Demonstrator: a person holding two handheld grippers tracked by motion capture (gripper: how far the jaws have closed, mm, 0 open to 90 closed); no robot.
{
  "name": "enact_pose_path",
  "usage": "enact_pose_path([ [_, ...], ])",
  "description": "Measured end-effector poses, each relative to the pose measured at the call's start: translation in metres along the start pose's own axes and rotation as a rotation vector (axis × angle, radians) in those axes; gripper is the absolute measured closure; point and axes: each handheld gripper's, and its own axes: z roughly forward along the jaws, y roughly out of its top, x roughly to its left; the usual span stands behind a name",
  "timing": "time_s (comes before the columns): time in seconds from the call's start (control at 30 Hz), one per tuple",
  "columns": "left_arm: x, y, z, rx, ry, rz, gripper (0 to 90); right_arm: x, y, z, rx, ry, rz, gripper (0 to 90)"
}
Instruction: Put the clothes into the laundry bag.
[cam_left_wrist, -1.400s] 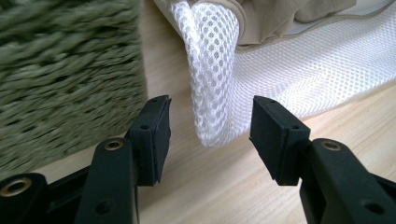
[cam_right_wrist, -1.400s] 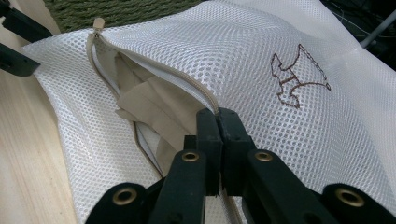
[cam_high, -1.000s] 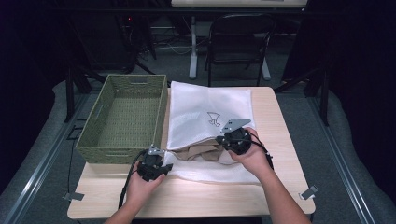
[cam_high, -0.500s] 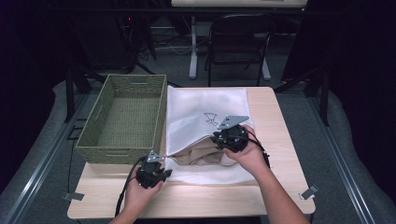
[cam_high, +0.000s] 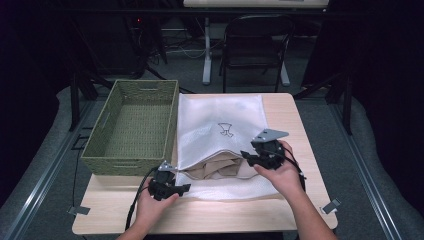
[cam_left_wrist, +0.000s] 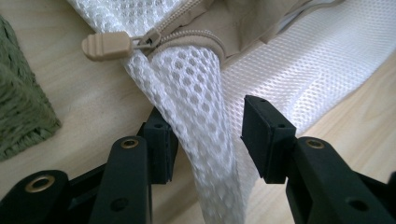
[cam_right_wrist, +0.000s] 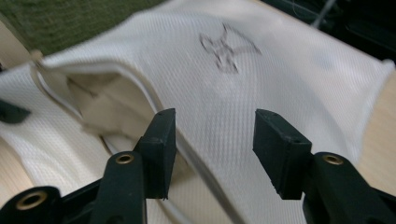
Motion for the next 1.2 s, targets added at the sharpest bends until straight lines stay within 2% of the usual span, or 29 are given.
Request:
enact_pose_path([
  [0.13,0.002,0.003,0.002,-0.01,0.019,0.008,54.1,-0.01,-0.034,-0.01,0.06,-0.053,0.056,44.7],
  [0.27,0.002,0.004,0.003,-0.009,0.041,0.0,50.7,-0.018,-0.065,-0.014,0.11,-0.08,0.126,43.0],
  [0.37,0.004,0.005,0.002,-0.024,0.039,-0.009,53.5,-0.024,-0.081,-0.015,0.131,-0.09,0.18,40.7],
  [0.5,0.007,0.004,-0.001,-0.037,0.048,-0.019,55.3,-0.03,-0.096,-0.014,0.121,-0.086,0.237,37.8],
  [0.63,0.007,0.004,0.0,-0.044,0.049,-0.018,56.6,-0.032,-0.105,-0.008,0.152,-0.095,0.257,35.3],
  [0.8,0.007,0.004,0.0,-0.044,0.052,-0.011,57.3,-0.034,-0.11,-0.003,0.16,-0.1,0.268,34.5],
  [0.97,0.006,0.004,0.001,-0.037,0.06,-0.01,57.3,-0.039,-0.115,-0.003,0.16,-0.112,0.301,34.4],
  [1.2,0.006,0.004,0.002,-0.04,0.062,-0.008,57.3,-0.045,-0.12,-0.004,0.153,-0.083,0.343,34.4],
])
